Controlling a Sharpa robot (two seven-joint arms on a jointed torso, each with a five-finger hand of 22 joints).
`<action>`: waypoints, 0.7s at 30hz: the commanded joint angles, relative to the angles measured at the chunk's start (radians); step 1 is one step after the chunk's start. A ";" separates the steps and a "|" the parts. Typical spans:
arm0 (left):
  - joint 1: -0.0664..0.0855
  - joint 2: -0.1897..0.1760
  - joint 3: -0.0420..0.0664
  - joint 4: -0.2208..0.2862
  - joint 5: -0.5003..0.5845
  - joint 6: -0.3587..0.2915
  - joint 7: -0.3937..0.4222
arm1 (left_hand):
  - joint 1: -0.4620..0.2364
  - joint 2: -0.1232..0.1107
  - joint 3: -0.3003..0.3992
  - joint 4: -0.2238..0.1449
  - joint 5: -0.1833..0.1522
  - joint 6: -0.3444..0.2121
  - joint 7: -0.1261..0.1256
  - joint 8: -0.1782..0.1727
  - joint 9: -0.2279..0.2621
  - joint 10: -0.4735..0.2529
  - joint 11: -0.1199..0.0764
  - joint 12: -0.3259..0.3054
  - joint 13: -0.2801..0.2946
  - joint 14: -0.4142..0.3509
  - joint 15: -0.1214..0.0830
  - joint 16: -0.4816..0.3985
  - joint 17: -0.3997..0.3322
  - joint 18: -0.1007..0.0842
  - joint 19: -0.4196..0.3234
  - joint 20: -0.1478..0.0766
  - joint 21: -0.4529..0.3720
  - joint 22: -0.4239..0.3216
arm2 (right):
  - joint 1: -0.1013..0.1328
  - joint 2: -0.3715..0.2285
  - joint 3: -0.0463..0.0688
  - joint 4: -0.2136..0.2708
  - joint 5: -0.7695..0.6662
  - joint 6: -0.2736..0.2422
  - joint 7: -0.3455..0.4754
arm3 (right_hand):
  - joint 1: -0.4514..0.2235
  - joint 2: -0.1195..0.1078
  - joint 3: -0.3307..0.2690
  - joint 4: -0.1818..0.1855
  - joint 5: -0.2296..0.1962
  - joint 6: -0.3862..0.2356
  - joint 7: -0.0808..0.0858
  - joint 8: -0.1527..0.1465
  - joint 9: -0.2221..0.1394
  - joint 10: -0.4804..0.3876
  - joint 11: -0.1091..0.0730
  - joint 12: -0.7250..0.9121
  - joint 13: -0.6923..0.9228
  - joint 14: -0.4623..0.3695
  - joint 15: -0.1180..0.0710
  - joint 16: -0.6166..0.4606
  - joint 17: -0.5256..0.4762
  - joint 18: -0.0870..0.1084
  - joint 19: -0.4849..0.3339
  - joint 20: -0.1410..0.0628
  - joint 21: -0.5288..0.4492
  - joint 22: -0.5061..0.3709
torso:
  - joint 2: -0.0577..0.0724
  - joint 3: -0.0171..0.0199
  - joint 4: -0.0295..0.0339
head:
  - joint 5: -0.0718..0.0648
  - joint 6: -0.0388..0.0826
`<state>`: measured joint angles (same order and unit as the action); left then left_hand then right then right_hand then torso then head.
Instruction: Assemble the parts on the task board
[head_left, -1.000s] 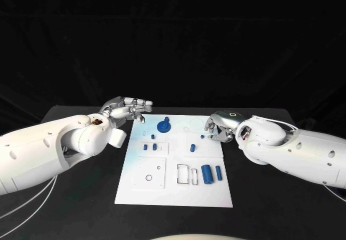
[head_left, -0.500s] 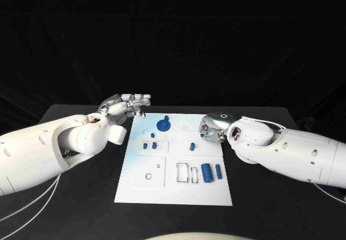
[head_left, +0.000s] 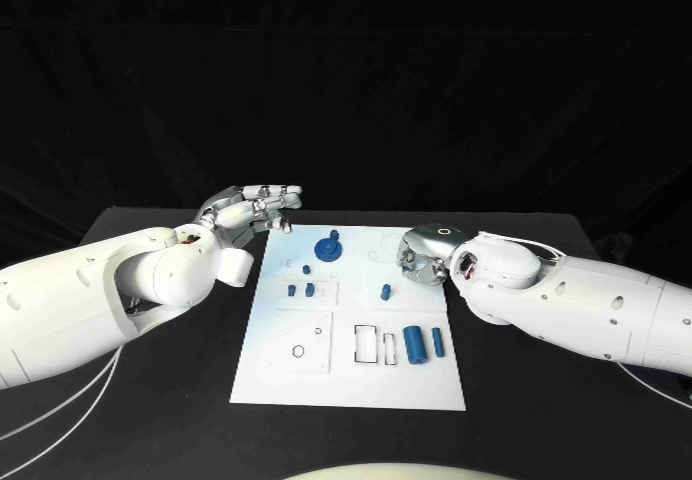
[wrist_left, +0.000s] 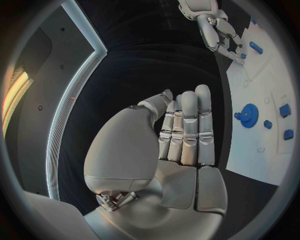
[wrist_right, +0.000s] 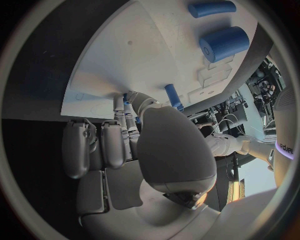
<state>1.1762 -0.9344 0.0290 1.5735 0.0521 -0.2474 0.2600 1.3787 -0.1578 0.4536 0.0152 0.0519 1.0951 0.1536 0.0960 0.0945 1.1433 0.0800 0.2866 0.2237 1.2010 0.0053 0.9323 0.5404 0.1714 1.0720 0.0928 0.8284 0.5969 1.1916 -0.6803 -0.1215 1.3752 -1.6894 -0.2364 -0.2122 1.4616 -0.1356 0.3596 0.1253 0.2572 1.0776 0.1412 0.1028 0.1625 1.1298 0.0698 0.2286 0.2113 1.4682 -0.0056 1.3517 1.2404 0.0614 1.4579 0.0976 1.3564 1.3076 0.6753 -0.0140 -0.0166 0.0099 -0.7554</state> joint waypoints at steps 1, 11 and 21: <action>0.001 0.000 0.001 0.004 0.008 0.012 0.013 | 0.003 0.009 -0.005 -0.004 0.000 -0.011 0.000 0.006 -0.002 -0.011 0.000 0.006 0.001 -0.008 0.001 -0.007 -0.002 0.013 -0.002 0.004 -0.007 -0.002 | -0.006 0.004 -0.002 -0.007 0.010 0.037 0.014 | -0.002 0.012 0.016 -0.005 -0.008 0.016 -0.002 0.001 0.003 0.018 -0.001 -0.002 -0.002 0.040 -0.004 0.005 0.002 -0.016 0.016 -0.001 0.021 0.163 | 0.000 0.0003 0.0000 | 0.001 -0.002; 0.001 -0.001 0.001 0.005 0.007 0.013 0.009 | 0.005 0.011 -0.008 -0.008 -0.001 -0.019 0.004 0.004 -0.004 -0.018 0.003 0.009 0.002 -0.011 0.002 -0.010 -0.005 0.013 -0.002 0.005 -0.012 -0.005 | -0.010 0.005 -0.003 -0.010 0.010 0.049 0.017 | -0.004 0.029 0.050 -0.034 -0.009 0.060 -0.017 0.019 0.015 0.064 -0.016 0.000 0.000 0.041 -0.016 0.009 0.005 -0.023 0.031 -0.010 0.053 0.182 | -0.001 0.0008 -0.0004 | 0.003 -0.008; 0.001 -0.001 0.001 0.003 0.006 0.016 0.006 | 0.006 0.012 -0.012 -0.013 0.000 -0.027 0.008 0.003 -0.007 -0.027 0.007 0.014 0.002 -0.015 0.005 -0.013 -0.009 0.012 -0.002 0.007 -0.018 -0.009 | -0.012 -0.002 -0.003 0.001 -0.005 -0.048 0.020 | -0.006 0.041 0.077 -0.067 -0.006 0.078 -0.023 0.027 0.027 0.096 -0.024 -0.006 0.003 0.041 -0.023 0.009 0.003 -0.028 0.042 -0.018 0.074 0.195 | -0.001 0.0002 -0.0003 | 0.002 -0.010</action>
<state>1.1763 -0.9361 0.0291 1.5750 0.0542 -0.2465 0.2587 1.3827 -0.1539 0.4439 0.0055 0.0519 1.0730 0.1616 0.0959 0.0883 1.1217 0.0873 0.2944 0.2248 1.1933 0.0130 0.9242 0.5318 0.1712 1.0720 0.0927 0.8132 0.5880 1.1847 -0.6820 -0.1212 1.3733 -1.6816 -0.2546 -0.2003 1.4540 -0.1089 0.4322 0.0606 0.2438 1.1505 0.1176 0.1260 0.1870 1.2119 0.0517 0.2259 0.2150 1.4648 -0.0235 1.3555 1.2444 0.0495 1.4682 0.0871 1.4262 1.3073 0.6746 -0.0134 -0.0171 0.0121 -0.7650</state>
